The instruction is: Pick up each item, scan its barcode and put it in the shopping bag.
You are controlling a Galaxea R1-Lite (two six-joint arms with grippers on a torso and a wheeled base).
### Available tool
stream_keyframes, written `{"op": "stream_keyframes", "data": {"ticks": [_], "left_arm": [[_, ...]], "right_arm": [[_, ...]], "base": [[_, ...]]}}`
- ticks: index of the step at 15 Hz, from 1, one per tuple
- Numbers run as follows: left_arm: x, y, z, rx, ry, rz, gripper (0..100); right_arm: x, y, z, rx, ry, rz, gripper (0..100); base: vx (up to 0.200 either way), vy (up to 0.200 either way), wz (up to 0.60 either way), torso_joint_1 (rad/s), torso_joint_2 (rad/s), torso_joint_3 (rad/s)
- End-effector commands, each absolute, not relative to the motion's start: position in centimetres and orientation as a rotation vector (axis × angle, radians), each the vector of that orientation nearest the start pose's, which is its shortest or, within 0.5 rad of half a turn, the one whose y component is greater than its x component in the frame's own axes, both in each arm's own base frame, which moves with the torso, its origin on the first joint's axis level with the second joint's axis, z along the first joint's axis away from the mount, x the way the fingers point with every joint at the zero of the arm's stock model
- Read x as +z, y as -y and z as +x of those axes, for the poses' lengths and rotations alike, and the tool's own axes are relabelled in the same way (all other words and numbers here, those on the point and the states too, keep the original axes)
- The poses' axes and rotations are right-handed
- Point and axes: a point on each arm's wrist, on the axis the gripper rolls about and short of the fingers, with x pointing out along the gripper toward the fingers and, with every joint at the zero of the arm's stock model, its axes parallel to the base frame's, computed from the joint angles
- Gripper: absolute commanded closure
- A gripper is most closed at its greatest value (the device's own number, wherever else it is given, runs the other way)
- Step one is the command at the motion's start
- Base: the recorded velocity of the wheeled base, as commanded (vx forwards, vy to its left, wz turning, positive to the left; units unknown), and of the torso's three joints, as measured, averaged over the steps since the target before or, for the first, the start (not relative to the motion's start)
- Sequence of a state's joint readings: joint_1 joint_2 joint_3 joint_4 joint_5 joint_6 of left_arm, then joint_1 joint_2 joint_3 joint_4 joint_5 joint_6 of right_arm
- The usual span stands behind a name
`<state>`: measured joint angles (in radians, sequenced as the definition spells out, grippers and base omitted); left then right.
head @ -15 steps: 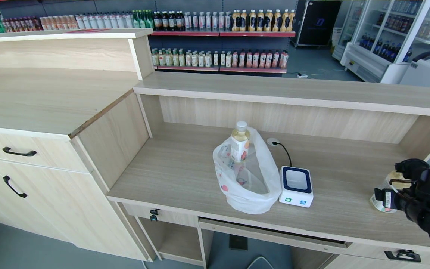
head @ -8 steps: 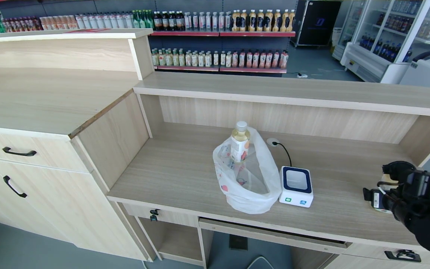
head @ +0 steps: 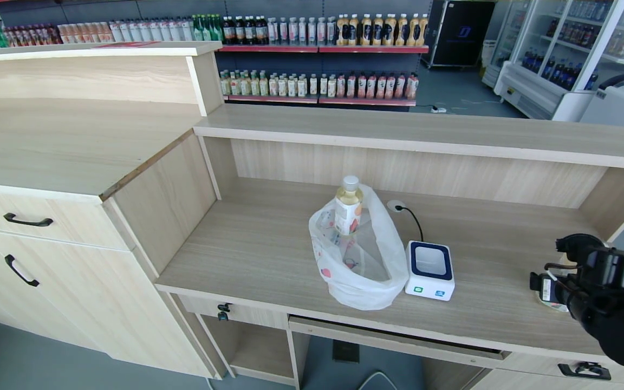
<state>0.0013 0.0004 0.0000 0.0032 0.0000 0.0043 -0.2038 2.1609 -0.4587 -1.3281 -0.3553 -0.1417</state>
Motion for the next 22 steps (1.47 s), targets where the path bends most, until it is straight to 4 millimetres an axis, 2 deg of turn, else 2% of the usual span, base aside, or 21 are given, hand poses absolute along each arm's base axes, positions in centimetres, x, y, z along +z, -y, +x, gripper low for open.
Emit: {"op": "stream_keyframes", "data": {"ticks": [1,8,22], "left_arm": [[7.5,0.0,-2.3,0.002,-0.003,0.005,0],[7.5,0.0,-2.3,0.002,-0.003,0.005,0],[7.5,0.0,-2.3,0.002,-0.003,0.005,0]], "right_arm": [[3.2,7.1,30.5,-0.538,-0.406,-0.154,0],[2.2,7.2,31.1,-0.586,-0.395,-0.07,0],[1.7,7.6,32.7,-0.586,-0.363,-0.077,0]], "base": [[0.0,0.0,0.0,0.0,0.0,0.0],[0.0,0.0,0.0,0.0,0.0,0.0],[0.0,0.0,0.0,0.0,0.0,0.0]]}}
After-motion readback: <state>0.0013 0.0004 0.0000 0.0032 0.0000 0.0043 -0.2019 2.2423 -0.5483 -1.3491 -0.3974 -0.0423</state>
